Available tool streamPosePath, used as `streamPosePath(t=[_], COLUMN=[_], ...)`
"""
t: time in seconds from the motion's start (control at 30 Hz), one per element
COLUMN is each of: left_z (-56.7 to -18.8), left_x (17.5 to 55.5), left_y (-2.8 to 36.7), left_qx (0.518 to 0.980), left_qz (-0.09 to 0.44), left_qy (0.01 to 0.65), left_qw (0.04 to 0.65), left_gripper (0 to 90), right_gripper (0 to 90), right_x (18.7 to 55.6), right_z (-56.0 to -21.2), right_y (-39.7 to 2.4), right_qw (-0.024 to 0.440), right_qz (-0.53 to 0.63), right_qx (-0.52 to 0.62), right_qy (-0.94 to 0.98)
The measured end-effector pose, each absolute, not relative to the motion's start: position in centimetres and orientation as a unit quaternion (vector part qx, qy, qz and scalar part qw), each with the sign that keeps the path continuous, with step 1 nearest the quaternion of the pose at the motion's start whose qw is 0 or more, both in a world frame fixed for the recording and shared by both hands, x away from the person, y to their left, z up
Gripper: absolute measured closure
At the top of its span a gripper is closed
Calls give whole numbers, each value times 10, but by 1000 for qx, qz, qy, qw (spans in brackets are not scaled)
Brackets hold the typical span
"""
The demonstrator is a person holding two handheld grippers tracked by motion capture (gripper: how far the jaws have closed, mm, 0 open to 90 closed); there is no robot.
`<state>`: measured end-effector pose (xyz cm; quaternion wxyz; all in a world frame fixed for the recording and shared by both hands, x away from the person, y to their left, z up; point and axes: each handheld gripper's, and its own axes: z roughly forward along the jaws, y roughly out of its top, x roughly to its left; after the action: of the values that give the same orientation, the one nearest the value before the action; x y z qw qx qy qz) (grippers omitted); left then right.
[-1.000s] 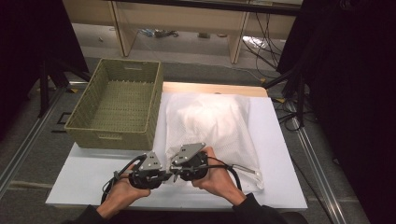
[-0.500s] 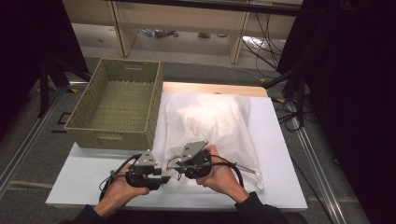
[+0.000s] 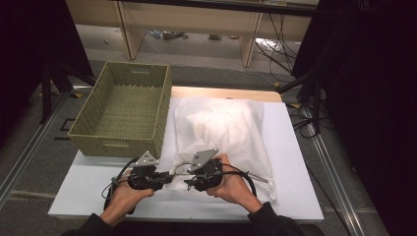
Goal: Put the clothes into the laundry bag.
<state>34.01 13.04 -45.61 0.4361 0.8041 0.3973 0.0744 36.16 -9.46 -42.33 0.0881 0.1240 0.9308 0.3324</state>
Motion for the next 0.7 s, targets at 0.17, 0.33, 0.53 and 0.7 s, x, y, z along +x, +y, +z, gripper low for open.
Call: streamPosePath(t=[0.17, 0.33, 0.53, 0.7], left_z=[-444, -440, -440, -442], left_x=[329, 325, 327, 331], left_y=[123, 119, 121, 127], left_qx=[812, 821, 821, 817], left_qz=[84, 93, 88, 83], left_qy=[357, 336, 333, 340], left_qw=[454, 453, 455, 459], left_gripper=[870, 873, 874, 871], right_gripper=[643, 642, 636, 779], right_x=[367, 372, 384, 390], right_z=[-424, -427, -434, -435], right_y=[-96, -94, -86, -79], right_qw=[87, 87, 65, 53], right_qz=[341, 348, 350, 344], right_qx=[119, 110, 73, 35], right_qy=[929, 927, 932, 937])
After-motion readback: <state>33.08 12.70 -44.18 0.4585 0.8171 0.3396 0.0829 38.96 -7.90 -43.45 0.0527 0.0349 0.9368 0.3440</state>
